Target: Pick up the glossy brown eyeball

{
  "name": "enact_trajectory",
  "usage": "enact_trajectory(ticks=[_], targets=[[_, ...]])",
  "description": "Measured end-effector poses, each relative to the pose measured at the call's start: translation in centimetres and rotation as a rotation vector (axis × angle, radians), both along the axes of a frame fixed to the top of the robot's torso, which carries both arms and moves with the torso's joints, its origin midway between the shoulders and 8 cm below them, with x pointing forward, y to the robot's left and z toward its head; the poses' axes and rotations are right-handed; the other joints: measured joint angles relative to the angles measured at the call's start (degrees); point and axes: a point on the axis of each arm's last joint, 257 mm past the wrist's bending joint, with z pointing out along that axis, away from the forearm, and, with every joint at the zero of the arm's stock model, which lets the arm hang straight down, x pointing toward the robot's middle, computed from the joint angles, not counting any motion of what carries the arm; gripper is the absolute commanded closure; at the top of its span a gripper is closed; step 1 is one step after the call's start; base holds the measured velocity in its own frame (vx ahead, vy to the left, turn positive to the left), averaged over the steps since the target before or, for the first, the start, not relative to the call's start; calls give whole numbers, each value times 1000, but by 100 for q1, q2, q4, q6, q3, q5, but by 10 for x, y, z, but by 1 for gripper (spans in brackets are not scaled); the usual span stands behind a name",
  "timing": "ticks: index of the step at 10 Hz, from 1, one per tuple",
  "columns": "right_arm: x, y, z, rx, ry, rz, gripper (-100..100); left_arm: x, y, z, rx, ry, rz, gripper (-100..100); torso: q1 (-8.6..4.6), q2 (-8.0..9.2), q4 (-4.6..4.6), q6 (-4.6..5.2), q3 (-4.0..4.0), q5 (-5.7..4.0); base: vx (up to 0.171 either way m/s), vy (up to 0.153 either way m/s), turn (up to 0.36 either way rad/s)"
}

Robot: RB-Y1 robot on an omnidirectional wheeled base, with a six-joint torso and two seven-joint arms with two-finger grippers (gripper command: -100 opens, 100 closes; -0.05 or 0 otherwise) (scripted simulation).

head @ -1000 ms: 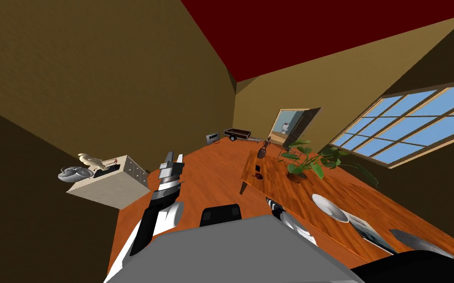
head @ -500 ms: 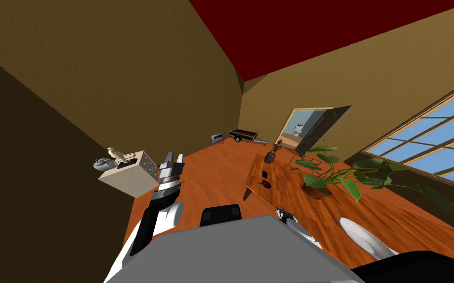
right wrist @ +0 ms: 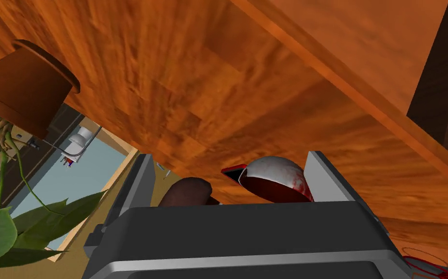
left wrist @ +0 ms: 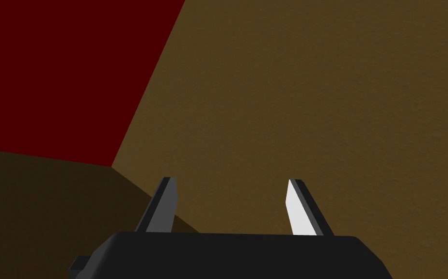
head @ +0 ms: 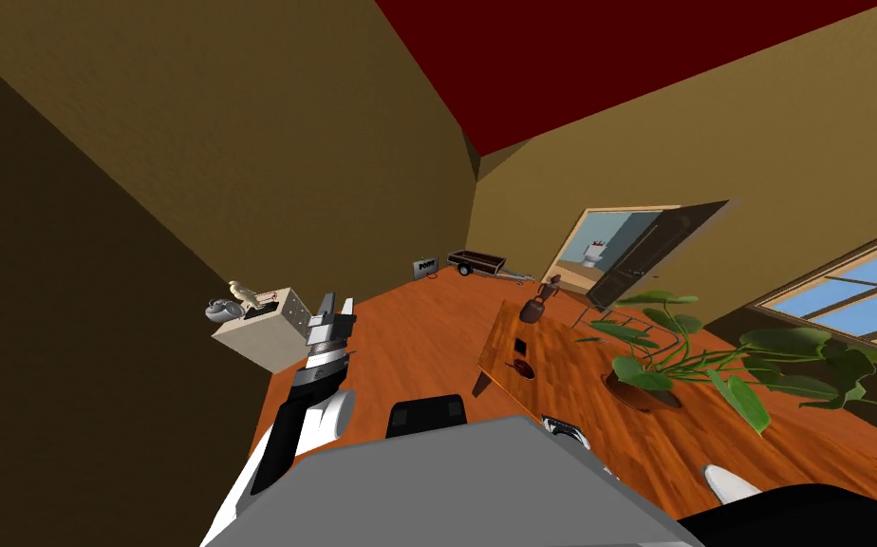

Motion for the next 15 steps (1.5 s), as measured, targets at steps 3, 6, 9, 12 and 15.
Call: enact_trajectory(ticks=[3, 6, 9, 12, 15], targets=[[-26, -8, -5, -71, 105, 49, -100, 0, 0, 0, 0, 0, 0, 0, -3, -22, -5, 0, -13, 0, 133, -39, 157], [-43, -7, -7, -116, 186, 92, -100, 0, 0, 0, 0, 0, 0, 0, 3, -15, -2, -3, -8, 0, 114, -43, 132], [-62, 6, -14, -154, 278, 154, -100, 0, 0, 0, 0, 0, 0, 0, -7, -31, -7, 2, -18, -3, 157, -72, 106], [-77, 35, -33, -151, 362, 234, -100, 0, 0, 0, 0, 0, 0, 0, -18, -32, -7, 2, -19, -4, 151, -91, 92], [-82, 57, -45, -125, 384, 266, -100, 0, 0, 0, 0, 0, 0, 0, 8, 9, 0, 3, 4, 1, 47, -36, 20]])
